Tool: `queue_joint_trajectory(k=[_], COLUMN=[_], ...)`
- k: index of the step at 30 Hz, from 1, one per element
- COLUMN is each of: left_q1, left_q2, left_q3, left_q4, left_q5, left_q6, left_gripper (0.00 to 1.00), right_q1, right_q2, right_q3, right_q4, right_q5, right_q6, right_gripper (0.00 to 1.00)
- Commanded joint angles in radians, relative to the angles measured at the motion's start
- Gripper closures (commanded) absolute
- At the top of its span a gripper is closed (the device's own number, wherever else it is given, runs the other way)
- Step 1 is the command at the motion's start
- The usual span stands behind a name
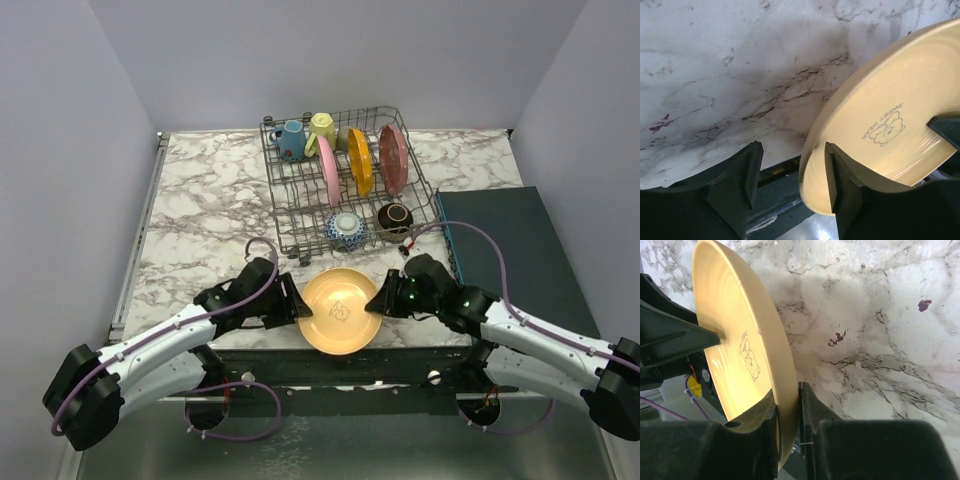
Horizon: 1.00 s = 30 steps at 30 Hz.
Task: Load the mixed dishes into the dish rack
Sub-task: Pick up the plate from the corner of the board.
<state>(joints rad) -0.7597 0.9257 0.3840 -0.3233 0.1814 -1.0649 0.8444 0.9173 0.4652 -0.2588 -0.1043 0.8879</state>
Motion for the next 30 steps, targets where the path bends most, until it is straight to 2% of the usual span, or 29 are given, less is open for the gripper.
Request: queue_joint_trajectory(k=[1, 8, 16, 21, 30], left_q1=[0.003, 0.024, 0.078, 0.165, 0.378], left_q2=[-0.036, 0.021, 0.071, 0.14, 0.256], left_q3=[0.139, 0.359, 0.494, 0.556, 0.597], left_q4=[-0.151, -0.36, -0.402, -0.4, -0.27], left_q5=[-0.111, -0.311, -0.436, -0.444, -0.286], left_q6=[0.097, 0.22, 0.325, 0.39, 0.453], left_gripper=[0.37, 0.36, 0.38, 0.38, 0.41], right_q1=[0.008, 0.007, 0.007, 0.007, 0.007], right_q2=[-0.034, -0.062, -0.096, -0.106, -0.112], right_q3=[0.056, 0.088, 0.105, 0.099, 0.104], right_q4=[-0.1, -0.167, -0.218, -0.221, -0.222], right_q5=[0.058, 0.082, 0.101, 0.101, 0.098], right_q6=[-0.049, -0.082, -0.092, -0.089, -0.088], right_gripper=[1.0, 1.0, 1.0, 1.0, 1.0])
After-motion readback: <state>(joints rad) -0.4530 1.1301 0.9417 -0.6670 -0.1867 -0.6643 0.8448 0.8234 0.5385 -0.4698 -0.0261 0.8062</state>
